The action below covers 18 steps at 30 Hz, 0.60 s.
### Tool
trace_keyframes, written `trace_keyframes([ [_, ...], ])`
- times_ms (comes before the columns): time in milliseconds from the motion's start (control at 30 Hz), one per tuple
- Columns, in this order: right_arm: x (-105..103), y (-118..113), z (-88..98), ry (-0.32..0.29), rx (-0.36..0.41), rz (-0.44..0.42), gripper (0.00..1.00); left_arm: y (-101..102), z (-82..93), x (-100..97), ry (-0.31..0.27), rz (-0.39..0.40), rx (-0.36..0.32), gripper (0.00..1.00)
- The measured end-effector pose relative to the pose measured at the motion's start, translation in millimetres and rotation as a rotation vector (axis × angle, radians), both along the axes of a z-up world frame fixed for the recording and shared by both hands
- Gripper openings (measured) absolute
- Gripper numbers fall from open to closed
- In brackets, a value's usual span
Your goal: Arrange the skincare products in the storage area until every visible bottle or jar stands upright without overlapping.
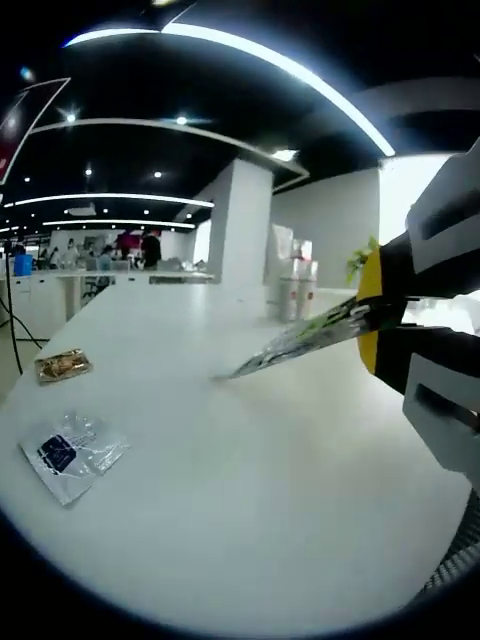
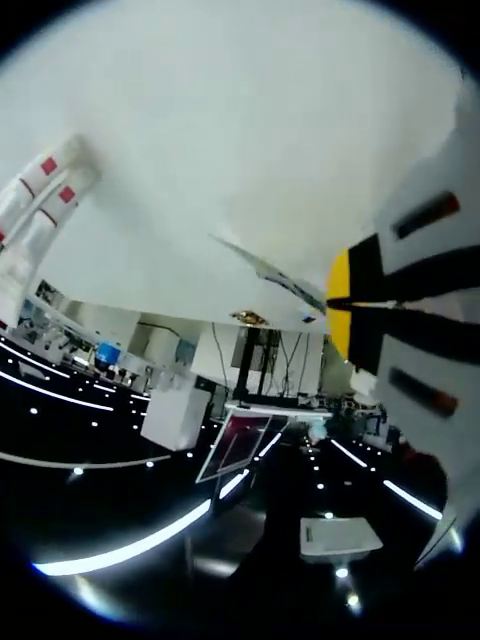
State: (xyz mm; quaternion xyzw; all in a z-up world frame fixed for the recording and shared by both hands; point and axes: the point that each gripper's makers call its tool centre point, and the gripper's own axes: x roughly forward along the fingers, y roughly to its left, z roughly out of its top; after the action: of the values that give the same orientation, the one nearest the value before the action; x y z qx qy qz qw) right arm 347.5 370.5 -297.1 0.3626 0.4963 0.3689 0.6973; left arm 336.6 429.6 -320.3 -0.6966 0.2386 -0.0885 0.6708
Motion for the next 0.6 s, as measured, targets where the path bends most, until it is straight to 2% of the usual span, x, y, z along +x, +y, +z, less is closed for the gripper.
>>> trace_keyframes([
  [133,-8.4,-3.0,3.2,0.009,0.027,-0.004,0.01,1.9,8.1,0.6,-0.034,-0.016,0.031,0.01],
  [167,-10.4,-3.3,4.7,0.015,0.042,-0.010,0.01,2.9,12.8,1.9,-0.073,-0.031,0.058,0.01],
  [233,-13.3,1.0,14.1,0.060,0.142,-0.036,0.01,6.1,20.7,1.9,-0.106,-0.031,0.093,0.00],
  [267,-13.5,-1.8,13.4,0.087,0.159,-0.055,0.01,5.9,26.9,0.5,-0.124,-0.039,0.076,0.00],
  [367,-21.0,-2.0,20.8,0.063,0.196,-0.044,0.02,5.4,39.4,-2.7,-0.183,-0.065,0.109,0.00],
  [433,-25.0,-1.1,26.3,0.057,0.232,-0.034,0.04,3.2,51.2,-5.3,-0.213,-0.084,0.104,0.00],
  [467,-25.0,0.0,31.7,0.029,0.260,-0.036,0.05,-2.0,59.8,-7.9,-0.239,-0.117,0.085,0.00],
  [567,-25.3,2.9,39.2,0.017,0.303,-0.053,0.17,-15.9,75.9,-14.3,-0.293,-0.186,0.109,0.00],
  [600,-24.5,4.8,45.3,0.023,0.340,-0.067,0.19,-17.8,77.5,-14.9,-0.298,-0.195,0.110,0.00],
])
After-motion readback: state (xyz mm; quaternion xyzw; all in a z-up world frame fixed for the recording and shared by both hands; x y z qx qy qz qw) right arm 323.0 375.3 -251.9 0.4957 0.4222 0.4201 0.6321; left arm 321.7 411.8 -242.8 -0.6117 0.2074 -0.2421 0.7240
